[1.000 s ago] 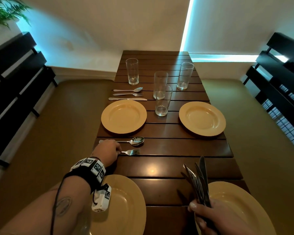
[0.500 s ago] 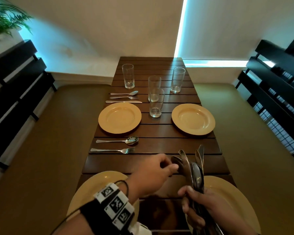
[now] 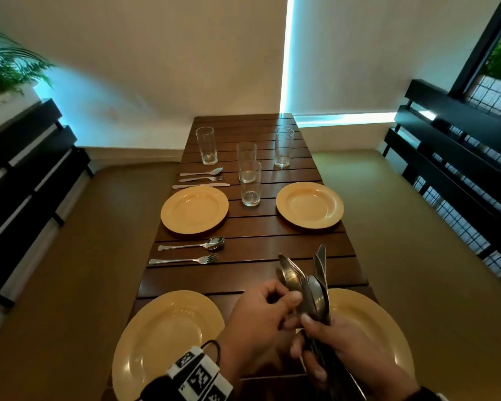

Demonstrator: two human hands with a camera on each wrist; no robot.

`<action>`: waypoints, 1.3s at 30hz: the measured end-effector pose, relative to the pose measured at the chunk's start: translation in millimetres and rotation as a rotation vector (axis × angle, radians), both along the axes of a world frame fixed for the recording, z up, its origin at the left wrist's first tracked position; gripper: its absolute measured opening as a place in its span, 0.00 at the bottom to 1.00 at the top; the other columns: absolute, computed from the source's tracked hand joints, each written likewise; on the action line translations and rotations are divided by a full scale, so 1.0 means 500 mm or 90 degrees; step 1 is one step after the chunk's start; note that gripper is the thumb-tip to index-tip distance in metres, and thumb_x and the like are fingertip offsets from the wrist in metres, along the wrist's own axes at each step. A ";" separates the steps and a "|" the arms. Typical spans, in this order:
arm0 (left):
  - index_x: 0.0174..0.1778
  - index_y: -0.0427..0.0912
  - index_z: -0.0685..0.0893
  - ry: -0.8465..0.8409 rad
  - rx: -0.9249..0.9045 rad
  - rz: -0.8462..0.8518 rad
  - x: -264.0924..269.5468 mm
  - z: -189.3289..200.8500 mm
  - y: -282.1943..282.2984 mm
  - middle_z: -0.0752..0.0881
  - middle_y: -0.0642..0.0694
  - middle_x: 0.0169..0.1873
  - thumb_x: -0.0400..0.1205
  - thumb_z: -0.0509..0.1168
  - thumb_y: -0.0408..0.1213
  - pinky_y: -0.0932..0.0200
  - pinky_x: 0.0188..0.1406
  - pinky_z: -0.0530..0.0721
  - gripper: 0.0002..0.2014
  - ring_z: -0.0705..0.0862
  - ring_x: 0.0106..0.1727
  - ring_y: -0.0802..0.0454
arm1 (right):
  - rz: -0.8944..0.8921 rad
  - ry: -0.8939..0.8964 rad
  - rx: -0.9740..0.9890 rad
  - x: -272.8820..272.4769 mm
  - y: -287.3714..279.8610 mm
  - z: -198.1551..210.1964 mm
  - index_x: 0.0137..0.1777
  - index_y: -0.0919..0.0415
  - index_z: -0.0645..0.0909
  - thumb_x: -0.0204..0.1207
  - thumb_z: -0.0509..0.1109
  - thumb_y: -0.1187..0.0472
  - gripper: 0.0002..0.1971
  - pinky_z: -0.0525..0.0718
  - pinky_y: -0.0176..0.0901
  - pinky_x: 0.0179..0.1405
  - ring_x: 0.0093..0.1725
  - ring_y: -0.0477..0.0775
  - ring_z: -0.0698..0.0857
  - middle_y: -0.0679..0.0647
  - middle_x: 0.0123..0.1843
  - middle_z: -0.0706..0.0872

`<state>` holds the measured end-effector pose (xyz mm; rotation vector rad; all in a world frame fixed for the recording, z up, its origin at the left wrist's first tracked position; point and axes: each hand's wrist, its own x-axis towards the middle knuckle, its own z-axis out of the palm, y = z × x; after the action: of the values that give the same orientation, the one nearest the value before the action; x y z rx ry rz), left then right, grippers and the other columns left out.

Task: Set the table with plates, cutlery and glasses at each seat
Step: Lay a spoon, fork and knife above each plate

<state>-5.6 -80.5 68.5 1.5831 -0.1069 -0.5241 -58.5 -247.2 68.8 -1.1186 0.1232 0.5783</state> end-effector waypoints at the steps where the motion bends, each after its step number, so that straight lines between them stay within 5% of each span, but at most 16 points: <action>1: 0.40 0.43 0.86 -0.015 0.003 0.034 0.004 0.005 0.001 0.85 0.52 0.30 0.85 0.70 0.39 0.61 0.36 0.83 0.08 0.82 0.32 0.58 | 0.005 0.001 -0.002 -0.004 -0.001 0.002 0.60 0.67 0.86 0.71 0.76 0.49 0.24 0.82 0.42 0.23 0.22 0.54 0.83 0.70 0.45 0.88; 6: 0.49 0.31 0.85 -0.037 -0.011 0.170 0.038 0.019 0.024 0.84 0.43 0.33 0.87 0.67 0.40 0.63 0.29 0.83 0.13 0.80 0.30 0.55 | 0.013 0.008 -0.016 -0.025 -0.002 0.003 0.62 0.69 0.83 0.62 0.83 0.49 0.33 0.83 0.43 0.20 0.24 0.57 0.85 0.70 0.47 0.89; 8: 0.50 0.36 0.89 0.006 -0.008 0.082 0.021 0.006 0.023 0.87 0.47 0.34 0.86 0.69 0.44 0.61 0.33 0.84 0.12 0.82 0.31 0.56 | -0.010 0.009 -0.023 -0.029 0.000 0.003 0.61 0.70 0.84 0.60 0.85 0.47 0.35 0.82 0.43 0.19 0.22 0.56 0.83 0.70 0.45 0.89; 12: 0.51 0.45 0.91 0.050 0.009 -0.094 -0.027 -0.032 0.015 0.90 0.42 0.39 0.83 0.70 0.51 0.45 0.44 0.82 0.13 0.85 0.33 0.52 | -0.041 0.016 -0.044 -0.032 0.004 0.005 0.62 0.74 0.80 0.76 0.71 0.57 0.21 0.80 0.40 0.20 0.19 0.54 0.81 0.70 0.44 0.90; 17: 0.49 0.35 0.87 0.106 -0.132 0.127 0.000 -0.002 0.020 0.91 0.36 0.42 0.89 0.63 0.38 0.51 0.41 0.87 0.11 0.91 0.40 0.44 | -0.002 -0.005 -0.094 -0.035 0.012 0.000 0.58 0.62 0.89 0.69 0.77 0.46 0.23 0.79 0.40 0.28 0.20 0.52 0.80 0.68 0.47 0.91; 20: 0.59 0.35 0.83 0.099 -0.155 0.211 0.058 0.015 0.066 0.90 0.35 0.37 0.91 0.58 0.33 0.49 0.38 0.89 0.09 0.91 0.39 0.37 | 0.010 0.008 -0.088 -0.035 0.006 -0.009 0.56 0.65 0.89 0.62 0.81 0.45 0.28 0.77 0.39 0.20 0.18 0.53 0.80 0.68 0.43 0.90; 23: 0.66 0.45 0.84 0.047 -0.026 0.231 0.125 0.013 0.142 0.87 0.39 0.35 0.90 0.60 0.31 0.43 0.45 0.92 0.12 0.88 0.36 0.42 | 0.003 0.020 -0.093 -0.035 -0.008 -0.019 0.56 0.70 0.88 0.57 0.85 0.46 0.33 0.77 0.39 0.16 0.17 0.54 0.79 0.71 0.41 0.89; 26: 0.62 0.50 0.88 -0.047 0.193 0.214 0.186 -0.020 0.221 0.88 0.45 0.39 0.88 0.64 0.34 0.48 0.40 0.88 0.11 0.86 0.35 0.49 | -0.026 0.058 -0.082 -0.030 -0.024 -0.022 0.56 0.75 0.85 0.57 0.84 0.53 0.32 0.75 0.39 0.13 0.15 0.55 0.77 0.73 0.39 0.87; 30: 0.57 0.48 0.93 -0.183 0.497 0.087 0.258 -0.065 0.290 0.90 0.55 0.44 0.87 0.67 0.44 0.57 0.48 0.79 0.10 0.87 0.51 0.52 | -0.045 0.107 -0.081 -0.024 -0.042 -0.040 0.56 0.74 0.87 0.43 0.92 0.49 0.43 0.74 0.40 0.13 0.14 0.58 0.77 0.76 0.38 0.85; 32: 0.59 0.47 0.93 -0.201 0.562 0.026 0.287 -0.088 0.305 0.90 0.56 0.49 0.87 0.66 0.42 0.60 0.52 0.77 0.11 0.86 0.55 0.55 | -0.049 0.125 -0.086 -0.020 -0.048 -0.048 0.55 0.73 0.88 0.38 0.93 0.48 0.45 0.74 0.41 0.14 0.14 0.58 0.77 0.76 0.39 0.85; 36: 0.59 0.49 0.93 -0.192 0.627 -0.058 0.323 -0.123 0.323 0.91 0.54 0.49 0.83 0.72 0.41 0.59 0.55 0.82 0.10 0.86 0.50 0.57 | -0.047 0.135 -0.118 -0.014 -0.046 -0.049 0.55 0.70 0.89 0.44 0.92 0.46 0.41 0.76 0.42 0.15 0.16 0.59 0.77 0.75 0.41 0.86; 39: 0.53 0.53 0.92 -0.182 0.671 -0.072 0.340 -0.149 0.336 0.89 0.55 0.45 0.78 0.77 0.42 0.59 0.53 0.81 0.09 0.87 0.51 0.55 | -0.057 0.144 -0.136 -0.008 -0.038 -0.049 0.56 0.69 0.88 0.63 0.85 0.50 0.27 0.74 0.44 0.20 0.17 0.57 0.75 0.73 0.42 0.87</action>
<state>164.4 87.5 -6.2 2.6939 -0.1480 -0.4555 -62.7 -266.4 44.4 -1.2449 0.4378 0.6209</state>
